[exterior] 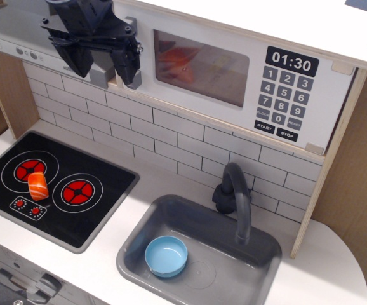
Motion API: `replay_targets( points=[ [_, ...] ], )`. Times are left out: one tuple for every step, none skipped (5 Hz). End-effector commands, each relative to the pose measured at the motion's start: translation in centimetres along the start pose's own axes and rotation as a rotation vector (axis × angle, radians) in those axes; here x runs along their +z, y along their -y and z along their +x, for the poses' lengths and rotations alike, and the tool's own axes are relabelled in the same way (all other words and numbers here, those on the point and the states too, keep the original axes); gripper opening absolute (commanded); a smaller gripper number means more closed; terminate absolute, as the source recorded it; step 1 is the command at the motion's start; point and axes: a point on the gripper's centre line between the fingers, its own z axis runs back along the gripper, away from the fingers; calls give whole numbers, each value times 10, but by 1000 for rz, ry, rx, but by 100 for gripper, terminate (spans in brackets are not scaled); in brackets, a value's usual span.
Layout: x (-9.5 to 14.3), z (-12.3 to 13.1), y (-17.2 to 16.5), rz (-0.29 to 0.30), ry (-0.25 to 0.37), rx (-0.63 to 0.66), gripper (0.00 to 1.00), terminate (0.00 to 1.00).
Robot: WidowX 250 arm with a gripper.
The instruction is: Open microwave
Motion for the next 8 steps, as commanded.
replay_targets(
  points=[
    [-10, 34, -12, 62, 104, 19, 100, 0],
    [-16, 47, -13, 51, 96, 31, 100, 0],
    [-20, 46, -8, 19, 87, -3, 0, 0],
    [-21, 47, -7, -6, 105, -47, 0, 0],
    [-22, 46, -5, -30, 141, -68, 0, 0],
    [-27, 42, -2, -49, 130, -66, 0, 0],
    [-18, 19, -1, -59, 114, -102, 0, 0],
    [-4, -8, 1, -55, 90, -107, 0, 0]
  ],
)
